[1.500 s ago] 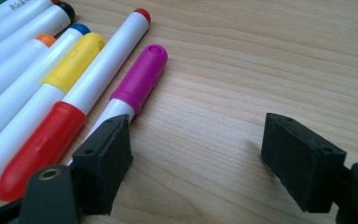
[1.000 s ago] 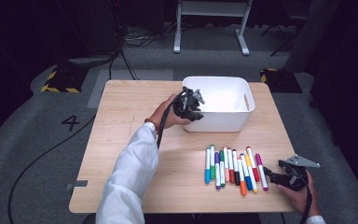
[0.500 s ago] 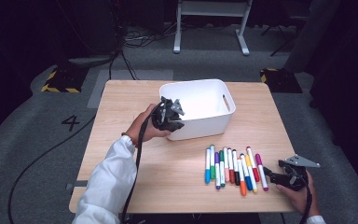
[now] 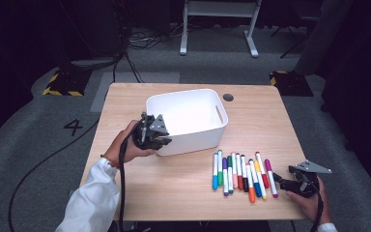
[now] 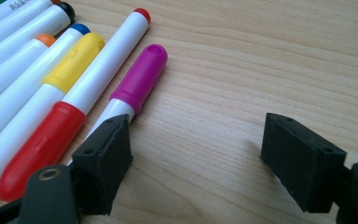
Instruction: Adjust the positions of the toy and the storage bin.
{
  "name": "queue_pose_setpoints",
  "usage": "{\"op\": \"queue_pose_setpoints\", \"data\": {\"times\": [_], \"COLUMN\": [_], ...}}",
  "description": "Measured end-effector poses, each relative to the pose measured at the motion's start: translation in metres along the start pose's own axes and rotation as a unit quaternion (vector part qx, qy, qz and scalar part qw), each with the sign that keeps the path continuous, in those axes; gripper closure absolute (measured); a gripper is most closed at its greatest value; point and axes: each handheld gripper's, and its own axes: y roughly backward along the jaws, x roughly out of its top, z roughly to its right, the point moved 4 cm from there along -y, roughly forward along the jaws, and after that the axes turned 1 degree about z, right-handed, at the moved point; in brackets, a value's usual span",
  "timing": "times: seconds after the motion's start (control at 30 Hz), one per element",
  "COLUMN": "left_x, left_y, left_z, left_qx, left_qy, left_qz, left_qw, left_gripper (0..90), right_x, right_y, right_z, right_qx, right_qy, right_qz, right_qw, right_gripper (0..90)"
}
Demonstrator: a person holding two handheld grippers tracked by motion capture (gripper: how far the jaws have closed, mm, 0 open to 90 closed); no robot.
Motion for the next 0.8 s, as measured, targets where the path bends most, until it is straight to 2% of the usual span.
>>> {"op": "queue_pose_setpoints", "data": {"times": [0.1, 0.13, 0.17, 0.2, 0.23, 0.27, 0.3, 0.33, 0.37, 0.4, 0.43, 0.47, 0.5, 0.53, 0.6, 0.67, 0.7, 0.73, 0.77, 0.8], "left_x": [-0.015, -0.015, -0.019, -0.023, -0.024, -0.025, -0.025, -0.026, -0.03, -0.031, -0.031, -0.035, -0.036, -0.036, -0.039, -0.04, -0.038, -0.037, -0.037, -0.035], "left_y": [0.013, 0.013, 0.017, 0.023, 0.026, 0.029, 0.029, 0.033, 0.04, 0.043, 0.043, 0.047, 0.048, 0.048, 0.047, 0.042, 0.036, 0.032, 0.032, 0.022], "left_z": [-0.001, -0.001, -0.002, -0.003, -0.003, -0.003, -0.003, -0.006, -0.014, -0.017, -0.017, -0.027, -0.032, -0.032, -0.042, -0.047, -0.049, -0.05, -0.05, -0.054], "left_qx": [-0.003, -0.003, 0.013, 0.012, 0.017, 0.017, 0.017, 0.025, 0.043, 0.049, 0.049, 0.104, 0.122, 0.122, 0.128, 0.134, 0.134, 0.141, 0.141, 0.145], "left_qy": [0.014, 0.014, 0.026, 0.051, 0.067, 0.091, 0.091, 0.103, 0.128, 0.147, 0.147, 0.187, 0.218, 0.218, 0.269, 0.283, 0.285, 0.289, 0.289, 0.299], "left_qz": [0.007, 0.007, 0.024, 0.048, 0.071, 0.095, 0.095, 0.104, 0.12, 0.13, 0.13, 0.142, 0.146, 0.146, 0.166, 0.166, 0.158, 0.148, 0.148, 0.135], "left_qw": [0.9999, 0.9999, 0.9993, 0.9975, 0.9951, 0.9912, 0.9912, 0.9889, 0.9836, 0.9793, 0.9793, 0.9664, 0.9573, 0.9573, 0.9401, 0.9353, 0.9358, 0.9353, 0.9353, 0.9335], "left_gripper": [66.4, 64.1, 64.1, 56.6, 53.5, 47.3, 43.1, 43.1, 34.1, 30.4, 28.9, 25.1, 20.6, 20.6, 20.7, 18.0, 17.1, 17.0, 17.2, 17.6], "right_x": [0.0, 0.0, 0.0, 0.0, 0.0, 0.0, 0.0, 0.0, 0.0, 0.0, 0.0, 0.0, 0.0, 0.0, 0.0, 0.0, 0.0, 0.0, 0.0, 0.0], "right_y": [0.0, 0.0, 0.0, 0.0, 0.0, 0.0, 0.0, 0.0, 0.0, 0.0, 0.0, 0.0, 0.0, 0.0, 0.0, 0.0, 0.0, 0.0, 0.0, 0.0], "right_z": [0.0, 0.0, 0.0, 0.0, 0.0, 0.0, 0.0, 0.0, 0.0, 0.0, 0.0, 0.0, 0.0, 0.0, 0.0, 0.0, 0.0, 0.0, 0.0, 0.0], "right_qx": [0.0, 0.0, 0.0, 0.0, 0.0, 0.0, 0.0, 0.0, 0.0, 0.0, 0.0, 0.0, 0.0, 0.0, 0.0, 0.0, 0.0, 0.0, 0.0, 0.0], "right_qy": [-0.001, 0.0, 0.0, 0.0, 0.0, -0.001, 0.0, 0.0, -0.001, -0.001, 0.0, 0.0, 0.0, 0.0, 0.0, 0.0, -0.001, 0.0, -0.001, -0.001], "right_qz": [0.0, 0.0, 0.0, 0.0, 0.0, 0.0, 0.0, 0.0, 0.0, 0.0, 0.0, 0.0, 0.0, 0.0, 0.0, 0.0, 0.0, 0.0, 0.0, 0.0], "right_qw": [1.0, 1.0, 1.0, 1.0, 1.0, 1.0, 1.0, 1.0, 1.0, 1.0, 1.0, 1.0, 1.0, 1.0, 1.0, 1.0, 1.0, 1.0, 1.0, 1.0], "right_gripper": [24.2, 24.2, 24.2, 24.2, 24.2, 24.2, 24.2, 24.2, 24.2, 24.2, 24.2, 24.2, 24.2, 24.2, 24.2, 24.2, 24.2, 24.2, 24.2, 24.2]}}
